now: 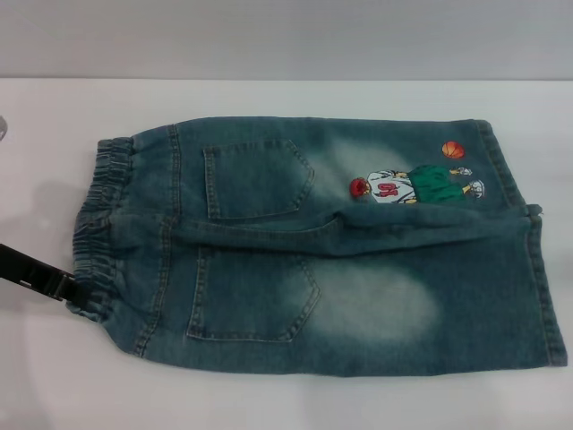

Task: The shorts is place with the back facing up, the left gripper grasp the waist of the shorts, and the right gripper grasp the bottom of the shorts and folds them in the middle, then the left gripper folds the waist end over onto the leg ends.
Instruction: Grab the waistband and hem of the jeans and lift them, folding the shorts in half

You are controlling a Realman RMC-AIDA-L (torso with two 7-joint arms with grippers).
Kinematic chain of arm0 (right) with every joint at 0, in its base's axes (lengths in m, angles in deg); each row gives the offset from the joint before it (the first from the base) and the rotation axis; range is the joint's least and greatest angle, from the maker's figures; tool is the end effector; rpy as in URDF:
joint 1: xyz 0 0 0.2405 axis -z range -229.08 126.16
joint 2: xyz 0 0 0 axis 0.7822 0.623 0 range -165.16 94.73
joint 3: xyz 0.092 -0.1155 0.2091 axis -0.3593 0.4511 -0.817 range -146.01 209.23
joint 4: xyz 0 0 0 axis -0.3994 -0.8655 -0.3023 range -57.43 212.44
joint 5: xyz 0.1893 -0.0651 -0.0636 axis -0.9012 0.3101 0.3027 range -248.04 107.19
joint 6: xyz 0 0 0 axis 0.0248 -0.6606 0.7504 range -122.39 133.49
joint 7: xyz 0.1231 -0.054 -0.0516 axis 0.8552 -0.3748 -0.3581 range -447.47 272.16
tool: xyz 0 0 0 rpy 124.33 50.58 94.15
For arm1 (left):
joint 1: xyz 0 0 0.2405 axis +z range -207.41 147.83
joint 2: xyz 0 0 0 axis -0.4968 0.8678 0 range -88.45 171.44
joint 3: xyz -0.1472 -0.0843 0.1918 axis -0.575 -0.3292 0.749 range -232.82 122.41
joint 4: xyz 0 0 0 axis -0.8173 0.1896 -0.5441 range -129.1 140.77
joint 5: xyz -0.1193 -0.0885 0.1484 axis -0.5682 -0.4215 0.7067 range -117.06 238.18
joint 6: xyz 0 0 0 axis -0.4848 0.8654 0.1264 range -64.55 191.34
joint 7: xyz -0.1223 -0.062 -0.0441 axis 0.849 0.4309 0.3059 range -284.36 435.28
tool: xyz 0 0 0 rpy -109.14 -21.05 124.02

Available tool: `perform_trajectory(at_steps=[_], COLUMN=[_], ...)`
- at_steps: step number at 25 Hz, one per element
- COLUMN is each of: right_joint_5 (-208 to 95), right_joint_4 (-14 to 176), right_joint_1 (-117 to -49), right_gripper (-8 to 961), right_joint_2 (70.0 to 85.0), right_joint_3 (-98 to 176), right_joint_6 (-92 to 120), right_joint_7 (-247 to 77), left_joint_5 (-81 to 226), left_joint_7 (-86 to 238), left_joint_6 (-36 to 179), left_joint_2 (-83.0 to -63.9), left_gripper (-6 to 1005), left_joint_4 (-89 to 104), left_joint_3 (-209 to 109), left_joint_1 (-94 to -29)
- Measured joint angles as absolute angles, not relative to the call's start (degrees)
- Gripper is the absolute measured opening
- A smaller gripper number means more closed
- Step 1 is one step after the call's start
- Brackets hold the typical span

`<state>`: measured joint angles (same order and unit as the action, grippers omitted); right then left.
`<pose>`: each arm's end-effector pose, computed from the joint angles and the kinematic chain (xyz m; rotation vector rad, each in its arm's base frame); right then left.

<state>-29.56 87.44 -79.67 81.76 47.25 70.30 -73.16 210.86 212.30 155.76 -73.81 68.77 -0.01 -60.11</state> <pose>0.3868 0.3446 0.1137 -1.0953 0.5456 0.6271 -0.2916 0.3364 0.0553 -2.4126 -1.4053 0.3807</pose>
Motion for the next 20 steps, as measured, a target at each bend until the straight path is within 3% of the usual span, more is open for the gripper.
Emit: perform_trajectory(at_steps=[7,20], right_joint_5=[-28.4,14.2], right_joint_4=[87.9,115.6], right_joint_1=[-79.7,-79.7], right_gripper=[658,658], right_joint_2=[81.24,75.9], right_joint_3=[48.4,63.6], right_joint_6=[69.9,78.3], right_joint_7=[-67.9,-5.4], left_joint_5=[210.9,210.9], left_joint_7=[212.4,212.3], left_joint_6=[155.3,153.6], left_joint_2=[-74.11,-74.52], left_gripper=[99,60], left_joint_4=[69.5,71.8], left_joint_3=[0.0,-0.1], left_joint_1=[-60.6,-61.3])
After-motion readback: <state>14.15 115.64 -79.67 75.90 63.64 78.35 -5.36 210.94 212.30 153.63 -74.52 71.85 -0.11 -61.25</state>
